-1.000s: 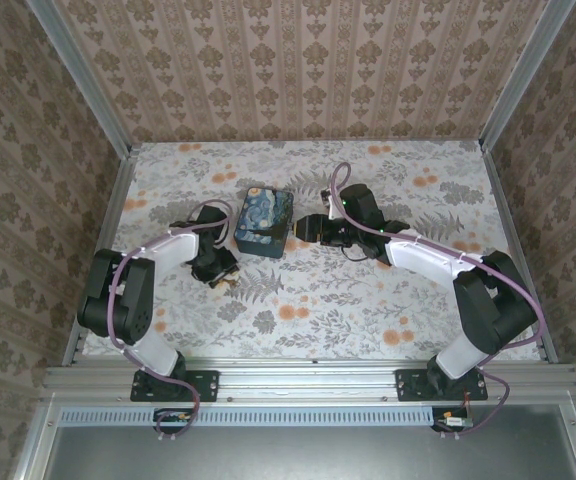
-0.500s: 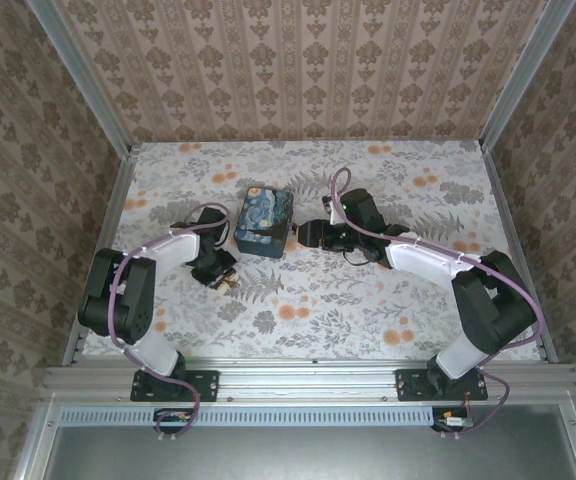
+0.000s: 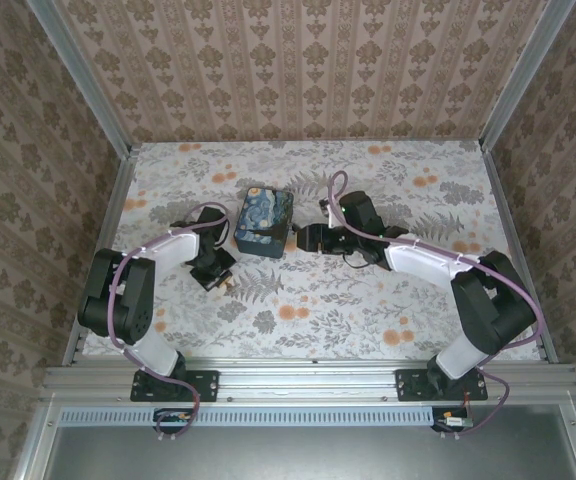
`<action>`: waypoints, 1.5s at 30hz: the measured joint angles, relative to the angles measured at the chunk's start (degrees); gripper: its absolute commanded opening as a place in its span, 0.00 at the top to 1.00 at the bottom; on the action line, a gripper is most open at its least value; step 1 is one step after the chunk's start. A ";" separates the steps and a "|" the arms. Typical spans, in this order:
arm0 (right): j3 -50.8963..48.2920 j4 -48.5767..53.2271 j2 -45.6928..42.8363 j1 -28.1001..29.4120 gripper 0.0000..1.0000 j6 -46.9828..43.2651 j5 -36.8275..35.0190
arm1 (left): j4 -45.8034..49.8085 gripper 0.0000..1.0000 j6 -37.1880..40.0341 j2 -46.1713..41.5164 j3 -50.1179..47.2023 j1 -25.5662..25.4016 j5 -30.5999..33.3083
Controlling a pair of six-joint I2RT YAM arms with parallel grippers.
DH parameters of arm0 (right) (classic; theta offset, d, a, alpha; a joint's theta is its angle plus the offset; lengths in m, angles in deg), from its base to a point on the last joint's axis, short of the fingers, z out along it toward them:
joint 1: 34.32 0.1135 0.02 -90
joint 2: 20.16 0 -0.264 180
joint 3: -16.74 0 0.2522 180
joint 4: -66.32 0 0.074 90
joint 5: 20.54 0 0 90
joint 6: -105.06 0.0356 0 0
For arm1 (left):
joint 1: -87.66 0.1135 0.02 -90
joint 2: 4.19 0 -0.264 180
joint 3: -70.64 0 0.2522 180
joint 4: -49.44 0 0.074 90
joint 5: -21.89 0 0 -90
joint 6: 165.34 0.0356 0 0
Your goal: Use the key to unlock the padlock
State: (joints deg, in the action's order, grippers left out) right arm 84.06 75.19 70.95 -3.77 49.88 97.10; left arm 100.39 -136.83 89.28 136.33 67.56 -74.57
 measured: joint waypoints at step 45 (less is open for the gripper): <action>-2.73 -29.51 8.59 12.02 0.52 9.62 -1.33 | 10.62 1.00 -3.34 -9.46 13.53 -4.26 -9.22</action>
State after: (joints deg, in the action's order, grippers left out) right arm 81.33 45.69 79.54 8.25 59.50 95.77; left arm 111.01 -140.17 79.82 149.86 63.30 -83.79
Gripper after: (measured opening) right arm 0.502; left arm 0.046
